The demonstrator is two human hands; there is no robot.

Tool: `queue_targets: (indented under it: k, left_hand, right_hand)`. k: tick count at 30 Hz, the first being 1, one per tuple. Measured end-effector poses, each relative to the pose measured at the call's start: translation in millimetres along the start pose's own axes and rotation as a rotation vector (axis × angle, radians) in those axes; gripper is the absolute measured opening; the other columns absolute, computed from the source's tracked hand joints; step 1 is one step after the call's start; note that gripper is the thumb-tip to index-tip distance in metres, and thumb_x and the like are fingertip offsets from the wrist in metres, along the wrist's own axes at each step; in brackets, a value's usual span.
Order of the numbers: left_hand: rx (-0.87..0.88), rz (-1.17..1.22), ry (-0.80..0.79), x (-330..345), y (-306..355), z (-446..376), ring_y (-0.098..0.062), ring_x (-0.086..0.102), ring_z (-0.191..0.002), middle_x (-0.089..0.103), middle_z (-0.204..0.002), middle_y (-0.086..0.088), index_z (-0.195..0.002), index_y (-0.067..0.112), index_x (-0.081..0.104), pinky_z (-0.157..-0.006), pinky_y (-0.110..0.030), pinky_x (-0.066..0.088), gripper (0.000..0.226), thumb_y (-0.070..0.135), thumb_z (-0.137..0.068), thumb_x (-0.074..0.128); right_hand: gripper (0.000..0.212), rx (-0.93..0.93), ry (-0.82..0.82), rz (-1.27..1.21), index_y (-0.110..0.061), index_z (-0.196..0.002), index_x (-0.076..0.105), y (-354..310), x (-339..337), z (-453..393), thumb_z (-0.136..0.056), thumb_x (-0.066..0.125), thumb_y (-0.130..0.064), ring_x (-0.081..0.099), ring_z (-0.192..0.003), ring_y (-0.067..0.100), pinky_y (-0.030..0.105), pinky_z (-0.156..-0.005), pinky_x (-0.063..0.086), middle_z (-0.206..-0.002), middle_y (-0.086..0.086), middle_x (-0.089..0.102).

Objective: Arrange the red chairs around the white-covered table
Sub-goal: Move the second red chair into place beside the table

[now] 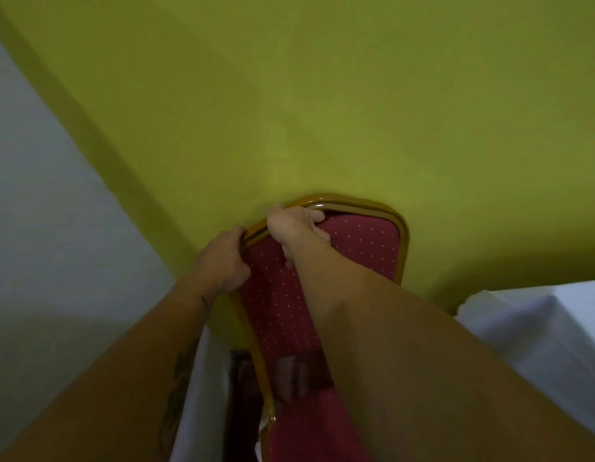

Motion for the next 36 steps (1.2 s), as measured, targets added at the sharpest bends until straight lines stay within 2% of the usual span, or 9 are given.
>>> queue_targets:
  k: [2,5,7,10,14,24,30,34,36]
  left_hand:
    - [0.007,0.079,0.032,-3.6,-9.0,9.6,-0.039,0.063,-0.103,0.064,-0.114,-0.017,-0.125,0.013,0.058,-0.078,-0.038,0.053,0.051,0.006,-0.075,0.063]
    - [-0.027,0.123,0.050,-1.5,-25.2,30.0,-0.039,0.060,-0.111,0.060,-0.123,-0.015,-0.135,0.017,0.055,-0.084,-0.039,0.052,0.060,0.006,-0.076,0.062]
    - [-0.054,0.126,0.065,-1.4,-35.5,45.9,-0.038,0.056,-0.118,0.056,-0.129,-0.014,-0.141,0.018,0.050,-0.089,-0.039,0.049,0.065,0.008,-0.077,0.063]
    - [-0.074,0.087,0.109,-6.6,-49.9,71.6,-0.038,0.052,-0.123,0.053,-0.133,-0.015,-0.144,0.015,0.044,-0.096,-0.040,0.047,0.069,0.010,-0.078,0.063]
    - [-0.121,0.045,0.153,-11.2,-66.9,96.0,-0.039,0.056,-0.115,0.056,-0.123,-0.014,-0.132,0.019,0.050,-0.092,-0.048,0.051,0.056,0.016,-0.076,0.061]
    - [-0.226,0.098,0.215,-2.8,-67.6,163.7,-0.036,0.057,-0.093,0.053,-0.096,-0.006,-0.106,0.023,0.047,-0.082,-0.049,0.054,0.040,0.025,-0.067,0.056]
    - [-0.252,0.275,0.156,14.5,-38.6,225.6,-0.030,0.054,-0.088,0.055,-0.094,-0.005,-0.100,0.022,0.047,-0.071,-0.038,0.039,0.025,0.020,-0.078,0.060]
    - [-0.218,0.382,0.073,25.3,-19.4,253.7,-0.032,0.059,-0.095,0.063,-0.101,-0.004,-0.107,0.025,0.057,-0.079,-0.039,0.045,0.024,0.016,-0.085,0.051]
    - [-0.180,0.425,0.014,32.8,-15.4,262.0,-0.027,0.061,-0.100,0.068,-0.109,-0.004,-0.112,0.024,0.063,-0.081,-0.035,0.045,0.033,0.012,-0.085,0.047]
  right_hand:
    - [0.057,-0.012,0.030,0.006,-0.006,-0.120,0.025,2.6,4.9,10.1,-0.092,0.052,-0.048,0.022,-0.139,0.056,0.052,-0.093,0.051,-0.154,0.043,0.012]
    - [0.065,-0.034,0.004,-0.033,-0.014,-0.103,0.010,10.8,26.3,5.4,-0.074,0.049,-0.057,0.031,-0.134,0.059,0.071,-0.096,0.048,-0.155,0.035,0.022]
    - [0.079,-0.078,-0.015,-0.017,-0.017,-0.118,0.008,14.0,44.5,-7.0,-0.064,0.048,-0.059,0.038,-0.131,0.057,0.079,-0.093,0.043,-0.154,0.028,0.027]
    - [0.099,-0.140,-0.064,0.027,-0.019,-0.150,0.007,15.5,58.0,30.3,-0.070,0.051,-0.055,0.042,-0.128,0.052,0.081,-0.078,0.048,-0.153,0.021,0.029]
    - [0.096,-0.141,-0.114,0.041,-0.017,-0.155,0.004,23.0,74.5,44.6,-0.082,0.056,-0.050,0.036,-0.137,0.051,0.083,-0.080,0.047,-0.158,0.019,0.022]
    - [0.103,-0.176,-0.240,0.216,-0.019,-0.158,0.000,50.9,79.1,79.7,-0.081,0.060,-0.050,0.034,-0.141,0.048,0.077,-0.072,0.054,-0.156,0.017,0.027]
    - [0.107,-0.205,-0.269,0.318,-0.021,-0.162,-0.008,81.7,49.5,112.6,-0.085,0.061,-0.050,0.034,-0.141,0.051,0.075,-0.081,0.054,-0.163,0.017,0.021]
    - [0.092,-0.253,-0.233,0.368,-0.018,-0.158,0.003,101.1,12.9,134.1,-0.093,0.060,-0.049,0.036,-0.138,0.047,0.060,-0.089,0.053,-0.158,0.019,0.026]
    - [0.092,-0.294,-0.207,0.374,-0.017,-0.158,0.002,110.6,-1.2,144.7,-0.094,0.060,-0.049,0.037,-0.137,0.045,0.048,-0.088,0.043,-0.158,0.019,0.025]
Point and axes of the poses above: each hand's wrist, its own z-axis away from the middle knuckle, its own x-axis out of the palm, y = z × x, the point moved 8 cm from there along -z, towards the middle knuckle
